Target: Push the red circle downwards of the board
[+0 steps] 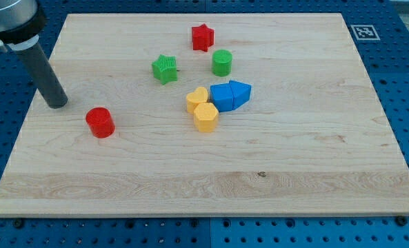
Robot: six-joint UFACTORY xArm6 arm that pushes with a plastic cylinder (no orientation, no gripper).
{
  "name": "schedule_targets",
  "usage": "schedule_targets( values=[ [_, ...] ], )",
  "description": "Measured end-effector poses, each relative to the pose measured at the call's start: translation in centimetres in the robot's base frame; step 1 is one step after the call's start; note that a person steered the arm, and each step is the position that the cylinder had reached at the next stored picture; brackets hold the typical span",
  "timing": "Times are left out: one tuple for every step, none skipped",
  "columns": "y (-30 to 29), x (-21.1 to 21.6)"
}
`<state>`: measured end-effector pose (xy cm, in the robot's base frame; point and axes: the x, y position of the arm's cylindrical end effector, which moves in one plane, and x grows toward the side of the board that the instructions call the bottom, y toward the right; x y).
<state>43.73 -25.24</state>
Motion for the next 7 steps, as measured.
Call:
schedule_targets(
  values=[
    [0.5, 0.0],
    [1.0, -0.4],
    [4.6, -0.5],
    [6.6, -0.5],
    [6.6, -0.5],
    [5.5, 0.6],
    [4.7, 1.5]
  ],
)
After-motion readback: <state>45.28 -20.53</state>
